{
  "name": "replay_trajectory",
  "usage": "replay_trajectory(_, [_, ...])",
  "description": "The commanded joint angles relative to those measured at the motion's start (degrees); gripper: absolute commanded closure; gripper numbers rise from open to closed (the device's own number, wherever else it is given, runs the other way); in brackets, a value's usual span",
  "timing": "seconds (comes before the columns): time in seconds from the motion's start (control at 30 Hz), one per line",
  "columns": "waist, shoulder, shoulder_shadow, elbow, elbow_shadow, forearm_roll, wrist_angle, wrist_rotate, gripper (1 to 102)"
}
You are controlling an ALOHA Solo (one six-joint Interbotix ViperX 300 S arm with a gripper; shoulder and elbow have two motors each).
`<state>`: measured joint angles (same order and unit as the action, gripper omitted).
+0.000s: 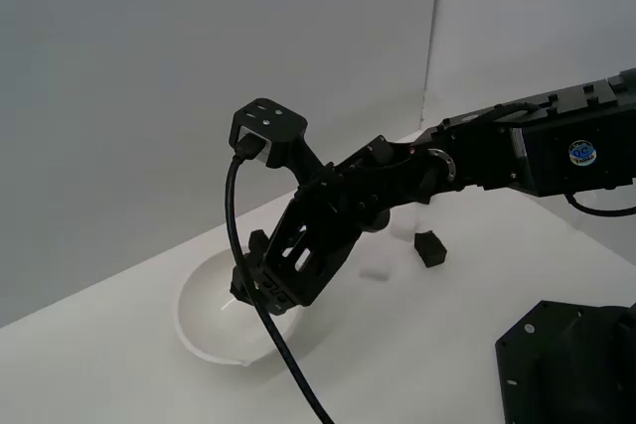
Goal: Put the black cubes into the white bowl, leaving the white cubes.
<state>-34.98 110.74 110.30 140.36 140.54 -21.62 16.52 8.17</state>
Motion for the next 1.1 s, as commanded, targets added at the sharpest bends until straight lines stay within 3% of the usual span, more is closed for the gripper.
replay_trajectory(0.0, [-1.1, 1.3, 1.6, -1.1, -1.2, -1.3, -0.2, 0.4, 4])
replay_trajectory(0.13, [-2.1, 0.9, 1.1, -0.8, -1.0, -1.3, 0.0, 0.4, 5])
replay_trajectory(0.17, [-2.1, 1.0, 1.1, -0.7, -0.9, -1.3, -0.1, 0.4, 11])
replay_trajectory(0.2, [-2.3, 1.0, 1.2, -0.6, -0.8, -1.3, -0.1, 0.4, 28])
replay_trajectory(0.27, [-2.5, 1.1, 1.5, -0.3, -0.4, -1.3, -0.1, 0.8, 90])
replay_trajectory(0.3, [-2.7, 1.5, 1.9, 0.0, -0.2, -1.1, -0.1, 1.2, 102])
replay_trajectory(0.43, [-2.6, 1.9, 2.2, 0.4, 0.4, -1.1, -0.2, 1.3, 99])
replay_trajectory(0.47, [-2.7, 1.8, 2.2, 0.5, 0.4, -1.1, -0.2, 1.3, 94])
replay_trajectory(0.5, [-2.6, 1.8, 2.2, 0.4, 0.4, -1.1, -0.2, 1.2, 78])
replay_trajectory(0.57, [-2.7, 1.8, 2.2, 0.4, 0.2, -1.2, -0.1, 1.3, 30])
replay_trajectory(0.6, [-2.6, 1.8, 2.2, 0.4, 0.0, -1.2, -0.1, 1.2, 12])
replay_trajectory(0.63, [-2.6, 2.1, 2.5, 0.2, -0.1, -1.2, -0.1, 1.2, 4])
replay_trajectory(0.7, [-2.6, 2.9, 3.3, -0.3, -0.6, -1.1, 1.0, 1.3, 4])
replay_trajectory(0.8, [-1.2, 6.1, 6.5, -1.5, -2.0, 0.2, 5.5, 1.5, 4])
replay_trajectory(1.07, [6.0, 9.1, 9.5, 0.4, 0.0, 1.6, 5.4, 1.7, 6])
